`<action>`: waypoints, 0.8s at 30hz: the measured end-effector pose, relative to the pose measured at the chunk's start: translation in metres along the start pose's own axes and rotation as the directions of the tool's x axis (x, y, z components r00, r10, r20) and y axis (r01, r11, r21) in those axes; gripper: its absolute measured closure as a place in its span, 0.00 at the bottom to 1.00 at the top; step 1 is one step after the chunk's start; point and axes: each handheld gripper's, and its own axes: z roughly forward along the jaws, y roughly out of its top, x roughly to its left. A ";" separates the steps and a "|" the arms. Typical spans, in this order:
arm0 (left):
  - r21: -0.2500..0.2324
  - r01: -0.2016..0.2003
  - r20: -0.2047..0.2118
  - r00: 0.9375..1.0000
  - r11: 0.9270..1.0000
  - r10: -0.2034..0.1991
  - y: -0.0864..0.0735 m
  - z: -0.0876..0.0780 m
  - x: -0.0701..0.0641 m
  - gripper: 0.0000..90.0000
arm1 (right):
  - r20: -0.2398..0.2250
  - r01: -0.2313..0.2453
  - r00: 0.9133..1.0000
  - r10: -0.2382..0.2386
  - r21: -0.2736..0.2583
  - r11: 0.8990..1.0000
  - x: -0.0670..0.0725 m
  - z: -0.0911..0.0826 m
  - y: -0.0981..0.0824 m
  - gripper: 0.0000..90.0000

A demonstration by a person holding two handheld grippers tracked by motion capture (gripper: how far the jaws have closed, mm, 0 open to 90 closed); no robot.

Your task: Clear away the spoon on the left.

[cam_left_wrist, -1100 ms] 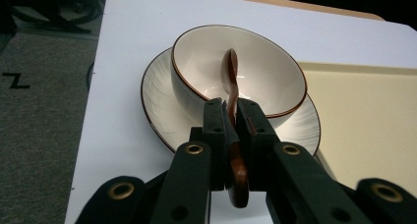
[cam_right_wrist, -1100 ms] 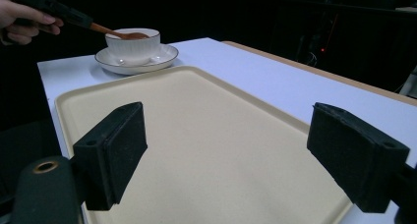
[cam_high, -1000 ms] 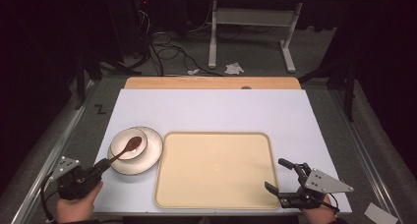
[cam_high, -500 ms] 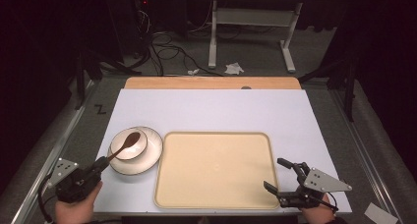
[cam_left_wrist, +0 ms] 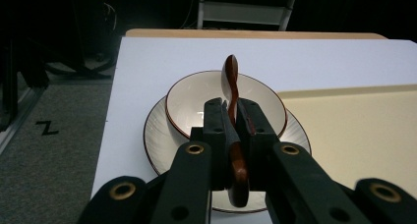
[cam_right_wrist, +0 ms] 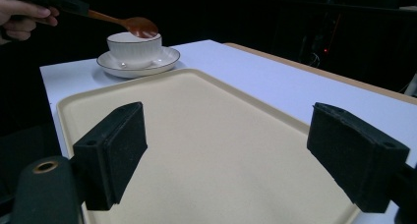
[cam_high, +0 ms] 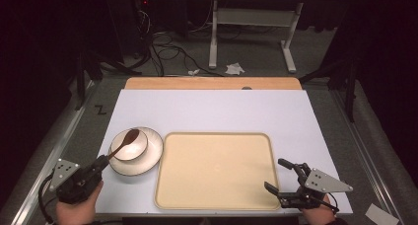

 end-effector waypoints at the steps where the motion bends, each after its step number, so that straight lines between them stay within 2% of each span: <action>1: 0.000 -0.005 0.001 1.000 1.000 0.005 0.000 0.000 0.000 0.93 | 0.001 -0.004 1.000 0.004 0.003 1.000 0.000 0.000 0.000 0.18; 14: -0.042 -0.031 -0.031 0.999 0.999 0.030 0.004 -0.002 -0.007 0.93 | 0.001 -0.015 1.000 0.015 -0.008 1.000 0.000 0.000 0.000 0.18; 24: -0.069 -0.041 -0.027 0.999 0.997 0.039 0.008 -0.005 -0.012 0.93 | 0.017 -0.027 0.999 0.027 -0.032 0.999 -0.002 -0.004 0.002 0.18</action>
